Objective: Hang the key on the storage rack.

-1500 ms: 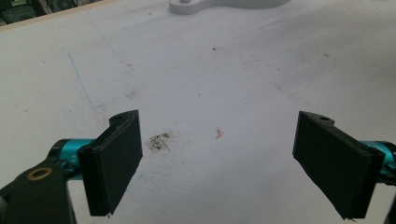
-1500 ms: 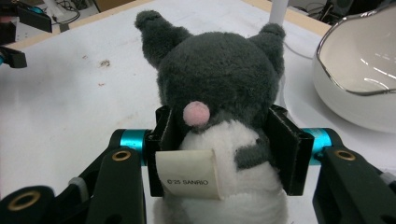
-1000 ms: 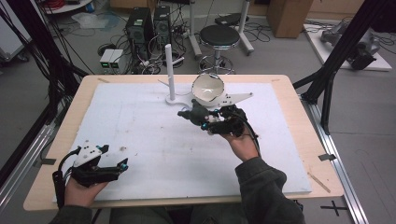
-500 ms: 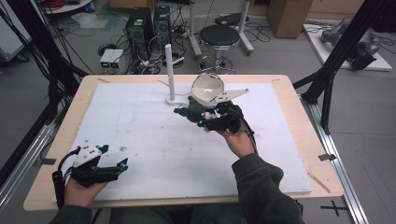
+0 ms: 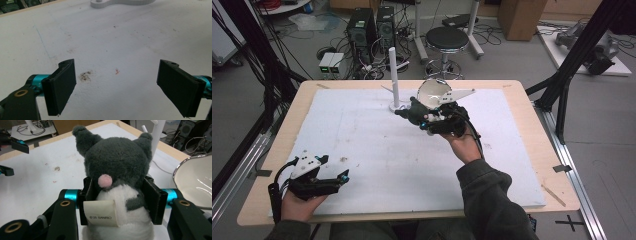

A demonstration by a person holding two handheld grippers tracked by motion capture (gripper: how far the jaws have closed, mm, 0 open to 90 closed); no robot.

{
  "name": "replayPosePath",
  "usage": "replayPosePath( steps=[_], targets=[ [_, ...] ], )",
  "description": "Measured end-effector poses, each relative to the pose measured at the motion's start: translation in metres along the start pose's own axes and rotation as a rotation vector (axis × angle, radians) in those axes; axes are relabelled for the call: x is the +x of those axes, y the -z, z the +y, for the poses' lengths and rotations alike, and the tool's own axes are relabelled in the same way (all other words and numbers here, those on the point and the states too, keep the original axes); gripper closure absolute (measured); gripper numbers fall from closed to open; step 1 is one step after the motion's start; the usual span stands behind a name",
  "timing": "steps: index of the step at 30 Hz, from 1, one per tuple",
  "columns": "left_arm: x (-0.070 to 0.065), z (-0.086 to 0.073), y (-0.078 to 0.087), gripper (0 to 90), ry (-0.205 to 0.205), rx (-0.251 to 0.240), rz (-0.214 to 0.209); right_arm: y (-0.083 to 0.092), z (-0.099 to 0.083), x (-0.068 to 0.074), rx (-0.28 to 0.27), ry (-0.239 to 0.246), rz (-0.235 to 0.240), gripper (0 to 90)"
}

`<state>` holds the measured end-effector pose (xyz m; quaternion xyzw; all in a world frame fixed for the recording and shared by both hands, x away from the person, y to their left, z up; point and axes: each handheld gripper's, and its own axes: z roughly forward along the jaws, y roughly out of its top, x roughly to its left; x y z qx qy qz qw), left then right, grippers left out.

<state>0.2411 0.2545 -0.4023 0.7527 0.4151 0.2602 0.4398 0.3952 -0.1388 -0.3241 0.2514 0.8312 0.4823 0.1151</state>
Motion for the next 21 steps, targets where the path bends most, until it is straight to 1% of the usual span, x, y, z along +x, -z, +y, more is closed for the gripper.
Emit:
replayPosePath(
  steps=[1,5,7,10,16,17,21],
  targets=[
    [0.000,0.000,0.000,16.0,0.000,0.000,0.000,-0.001,0.001,0.000,0.002,-0.003,0.006,48.8],
    [0.000,0.000,0.000,16.0,0.000,0.000,0.002,-0.003,0.006,-0.001,-0.001,0.009,0.001,48.8],
    [0.000,0.000,0.000,16.0,-0.001,-0.001,-0.001,-0.003,0.008,-0.001,-0.001,0.003,-0.003,48.7],
    [0.000,0.000,0.000,16.0,0.001,-0.002,0.000,-0.004,0.012,-0.003,-0.010,0.011,-0.004,48.8],
    [0.000,0.000,0.000,16.0,0.000,-0.004,0.000,-0.007,0.020,-0.007,-0.013,0.007,-0.004,48.8],
    [0.000,0.000,0.000,16.0,0.003,-0.003,0.001,-0.007,0.022,-0.008,-0.018,0.016,-0.009,48.8],
    [0.000,0.000,0.001,16.0,0.002,-0.003,-0.001,-0.009,0.029,-0.011,-0.027,0.010,-0.009,48.8]
  ],
)
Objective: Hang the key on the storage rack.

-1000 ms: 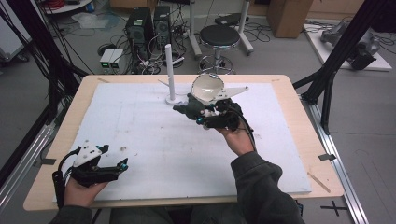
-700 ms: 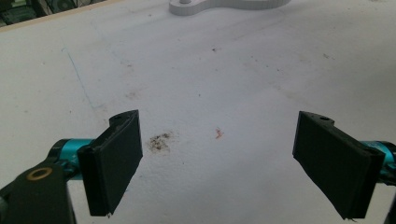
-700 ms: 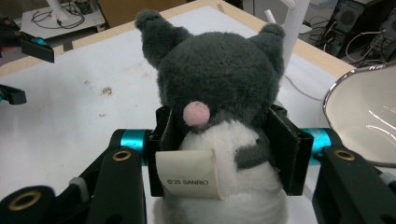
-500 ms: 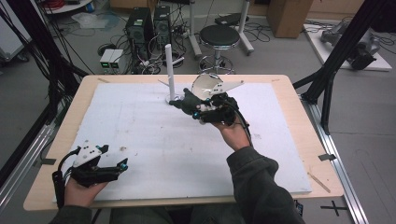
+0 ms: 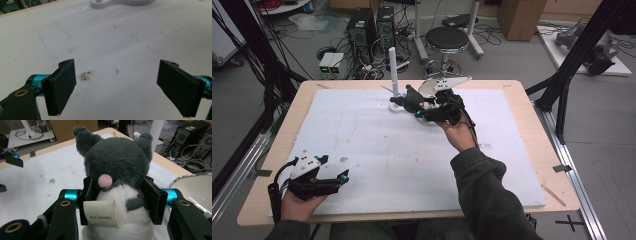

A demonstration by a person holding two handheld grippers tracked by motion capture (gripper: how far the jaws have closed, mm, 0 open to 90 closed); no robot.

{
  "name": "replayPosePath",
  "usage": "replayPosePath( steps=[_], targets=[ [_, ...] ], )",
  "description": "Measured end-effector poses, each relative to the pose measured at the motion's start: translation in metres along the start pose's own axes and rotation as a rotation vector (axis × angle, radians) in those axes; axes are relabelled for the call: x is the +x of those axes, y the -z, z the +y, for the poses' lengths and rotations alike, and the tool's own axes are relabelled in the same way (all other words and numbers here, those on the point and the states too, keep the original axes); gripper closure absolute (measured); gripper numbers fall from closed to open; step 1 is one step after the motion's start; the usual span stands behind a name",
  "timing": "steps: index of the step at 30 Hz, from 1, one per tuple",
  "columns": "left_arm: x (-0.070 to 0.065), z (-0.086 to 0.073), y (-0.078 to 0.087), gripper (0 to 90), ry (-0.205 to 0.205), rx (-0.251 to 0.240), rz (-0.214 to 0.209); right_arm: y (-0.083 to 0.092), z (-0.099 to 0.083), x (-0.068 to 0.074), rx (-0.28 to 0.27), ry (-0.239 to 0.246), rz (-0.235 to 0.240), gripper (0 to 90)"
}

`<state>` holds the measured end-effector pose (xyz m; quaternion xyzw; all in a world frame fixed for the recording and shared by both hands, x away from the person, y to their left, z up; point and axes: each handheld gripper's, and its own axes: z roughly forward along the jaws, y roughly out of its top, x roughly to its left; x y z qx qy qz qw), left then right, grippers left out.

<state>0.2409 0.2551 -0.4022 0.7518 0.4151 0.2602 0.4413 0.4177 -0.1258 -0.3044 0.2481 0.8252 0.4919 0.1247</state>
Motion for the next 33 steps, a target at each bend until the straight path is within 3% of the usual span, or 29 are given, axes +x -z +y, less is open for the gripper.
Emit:
replayPosePath(
  steps=[27,33],
  targets=[
    [0.002,0.000,0.001,16.0,0.007,-0.006,-0.001,-0.021,0.036,-0.008,-0.020,-0.005,-0.023,48.9],
    [0.002,0.000,0.001,16.0,0.008,-0.005,-0.002,-0.026,0.038,-0.013,-0.016,-0.030,-0.030,48.9]
  ],
)
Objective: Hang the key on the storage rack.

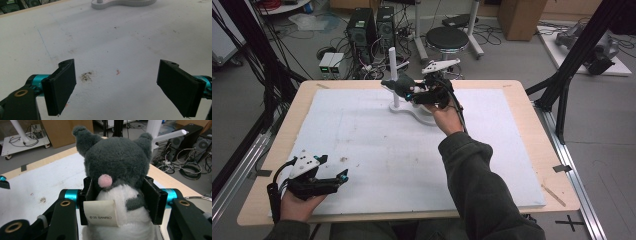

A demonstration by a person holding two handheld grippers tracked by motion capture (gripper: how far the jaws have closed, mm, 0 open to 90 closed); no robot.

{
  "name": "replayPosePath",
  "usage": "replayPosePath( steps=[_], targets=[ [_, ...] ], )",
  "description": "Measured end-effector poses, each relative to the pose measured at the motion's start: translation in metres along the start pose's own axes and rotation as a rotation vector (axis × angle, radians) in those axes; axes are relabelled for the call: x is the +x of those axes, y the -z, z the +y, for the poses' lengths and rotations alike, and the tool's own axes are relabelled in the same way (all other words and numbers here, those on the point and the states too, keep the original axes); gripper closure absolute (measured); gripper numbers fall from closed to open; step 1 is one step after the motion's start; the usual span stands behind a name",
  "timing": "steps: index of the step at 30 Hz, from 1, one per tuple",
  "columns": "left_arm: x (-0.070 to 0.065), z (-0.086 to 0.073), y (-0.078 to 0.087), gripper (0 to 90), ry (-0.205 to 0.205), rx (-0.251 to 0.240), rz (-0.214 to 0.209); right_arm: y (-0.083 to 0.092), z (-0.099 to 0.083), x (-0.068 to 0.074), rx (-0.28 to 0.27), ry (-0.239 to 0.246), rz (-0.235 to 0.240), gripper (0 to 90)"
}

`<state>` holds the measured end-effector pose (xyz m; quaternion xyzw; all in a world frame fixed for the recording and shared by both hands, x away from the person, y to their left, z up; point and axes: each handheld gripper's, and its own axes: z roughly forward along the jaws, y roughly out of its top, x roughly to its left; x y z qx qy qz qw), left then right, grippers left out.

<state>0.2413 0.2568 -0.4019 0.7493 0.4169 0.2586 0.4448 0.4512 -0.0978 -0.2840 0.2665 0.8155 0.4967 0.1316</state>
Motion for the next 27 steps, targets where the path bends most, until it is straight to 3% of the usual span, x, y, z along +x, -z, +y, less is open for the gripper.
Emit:
replayPosePath(
  steps=[27],
  targets=[
    [0.001,0.000,0.000,16.0,-0.008,0.004,0.002,-0.018,-0.007,-0.012,0.038,-0.037,-0.021,48.8]
  ],
)
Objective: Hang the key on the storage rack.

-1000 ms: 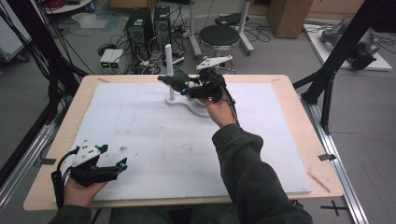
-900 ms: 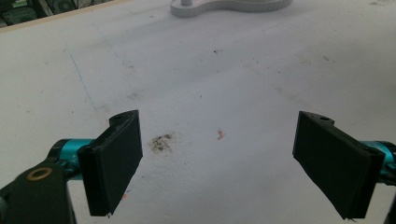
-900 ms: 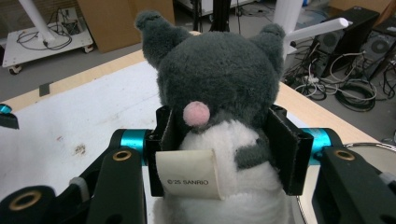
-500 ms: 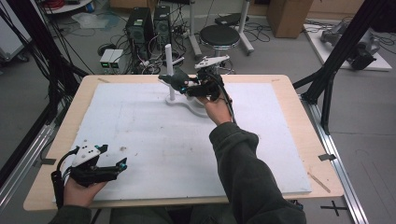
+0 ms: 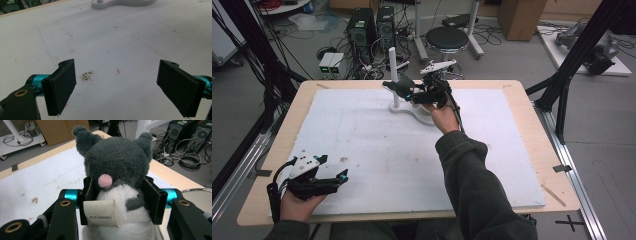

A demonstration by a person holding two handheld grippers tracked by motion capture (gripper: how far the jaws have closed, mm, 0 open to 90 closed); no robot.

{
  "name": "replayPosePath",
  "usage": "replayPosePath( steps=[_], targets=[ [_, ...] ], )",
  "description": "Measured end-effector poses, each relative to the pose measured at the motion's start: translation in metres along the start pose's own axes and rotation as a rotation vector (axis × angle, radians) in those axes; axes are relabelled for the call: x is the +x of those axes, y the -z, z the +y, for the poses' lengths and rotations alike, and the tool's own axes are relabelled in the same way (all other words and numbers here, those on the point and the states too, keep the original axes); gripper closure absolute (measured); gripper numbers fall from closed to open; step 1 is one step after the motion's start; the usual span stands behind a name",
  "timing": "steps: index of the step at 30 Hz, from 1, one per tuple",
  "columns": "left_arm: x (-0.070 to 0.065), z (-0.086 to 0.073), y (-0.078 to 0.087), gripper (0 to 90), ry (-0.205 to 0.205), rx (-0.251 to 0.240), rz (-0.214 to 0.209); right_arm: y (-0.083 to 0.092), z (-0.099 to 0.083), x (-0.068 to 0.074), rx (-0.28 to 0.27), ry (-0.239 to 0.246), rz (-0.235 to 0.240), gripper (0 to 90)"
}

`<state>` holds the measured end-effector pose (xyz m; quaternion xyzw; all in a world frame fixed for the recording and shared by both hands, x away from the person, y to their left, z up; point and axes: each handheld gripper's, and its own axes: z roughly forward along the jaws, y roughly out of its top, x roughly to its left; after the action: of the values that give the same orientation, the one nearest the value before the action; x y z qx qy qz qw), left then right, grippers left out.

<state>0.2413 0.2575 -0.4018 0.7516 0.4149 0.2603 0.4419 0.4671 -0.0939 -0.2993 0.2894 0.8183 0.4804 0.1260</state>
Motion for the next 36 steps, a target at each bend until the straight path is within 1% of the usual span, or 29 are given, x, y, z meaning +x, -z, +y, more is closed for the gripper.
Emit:
replayPosePath(
  steps=[10,14,15,23,27,29,36],
  targets=[
    [0.000,0.000,0.001,16.0,0.002,-0.003,0.002,-0.003,-0.002,-0.002,0.016,-0.013,-0.012,48.8],
    [0.000,0.000,0.001,16.0,0.002,-0.003,0.002,-0.003,-0.002,-0.002,0.022,-0.009,-0.012,48.8],
    [0.000,0.000,0.001,16.0,0.003,-0.004,0.002,-0.003,-0.002,-0.001,0.024,-0.017,-0.014,48.8],
    [0.001,0.000,0.001,16.0,0.001,-0.004,0.005,-0.004,-0.004,-0.004,0.037,-0.015,-0.029,48.8],
    [0.000,0.000,0.001,16.0,0.002,-0.006,0.003,-0.006,-0.008,-0.007,0.046,-0.031,-0.034,48.7],
    [0.000,0.000,0.001,16.0,0.002,-0.006,0.003,-0.006,-0.010,-0.007,0.055,-0.030,-0.043,48.6],
    [0.000,0.000,0.001,16.0,0.005,-0.007,0.003,-0.010,-0.013,-0.008,0.070,-0.041,-0.047,48.6]
  ],
)
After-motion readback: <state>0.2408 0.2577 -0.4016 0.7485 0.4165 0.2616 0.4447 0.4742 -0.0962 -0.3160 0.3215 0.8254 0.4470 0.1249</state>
